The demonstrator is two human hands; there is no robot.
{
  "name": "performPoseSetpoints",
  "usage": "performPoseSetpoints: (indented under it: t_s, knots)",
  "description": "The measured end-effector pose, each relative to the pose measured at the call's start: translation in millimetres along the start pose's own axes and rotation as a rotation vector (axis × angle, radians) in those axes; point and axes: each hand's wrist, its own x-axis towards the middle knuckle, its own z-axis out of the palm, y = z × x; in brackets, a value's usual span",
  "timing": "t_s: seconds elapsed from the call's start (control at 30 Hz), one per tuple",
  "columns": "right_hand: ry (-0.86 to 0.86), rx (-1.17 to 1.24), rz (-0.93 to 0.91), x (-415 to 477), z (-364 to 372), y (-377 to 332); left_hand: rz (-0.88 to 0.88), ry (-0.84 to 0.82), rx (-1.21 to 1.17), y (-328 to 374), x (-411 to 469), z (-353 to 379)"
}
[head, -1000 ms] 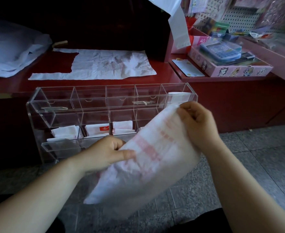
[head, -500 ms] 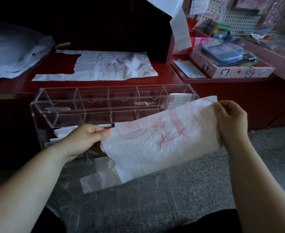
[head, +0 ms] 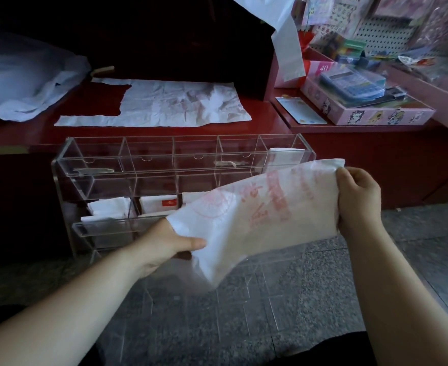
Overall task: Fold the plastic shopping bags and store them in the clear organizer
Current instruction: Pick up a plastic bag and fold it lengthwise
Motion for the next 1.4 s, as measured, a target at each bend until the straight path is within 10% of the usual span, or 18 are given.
performPoseSetpoints:
  t_s: [0.27, 0.57, 0.73, 0.9, 1.4]
  knots:
    - [-0.048, -0.039, 0.059, 2.9, -8.3, -1.3, 0.199, 0.282, 0.129, 19.1, 0.1, -11.1]
    - [-0.119, -0.049, 0.063, -3.4, -3.8, -2.1, -0.067, 0.337, -0.145, 5.0, 7.7, -20.5]
    - [-0.128, -0.084, 0.057, -10.5, 7.6, 0.1, -0.079, 0.09, 0.046, -0.6, -3.3, -5.9]
    - [-0.12, -0.12, 0.026, -7.0, 6.6, 0.1, -0.018, 0.328, -0.054, 11.3, -4.2, -3.3]
    - [-0.336, 0.084, 0.009, -35.3, 8.0, -34.7, 0.192, 0.611, 0.488, 13.4, -20.1, -32.8]
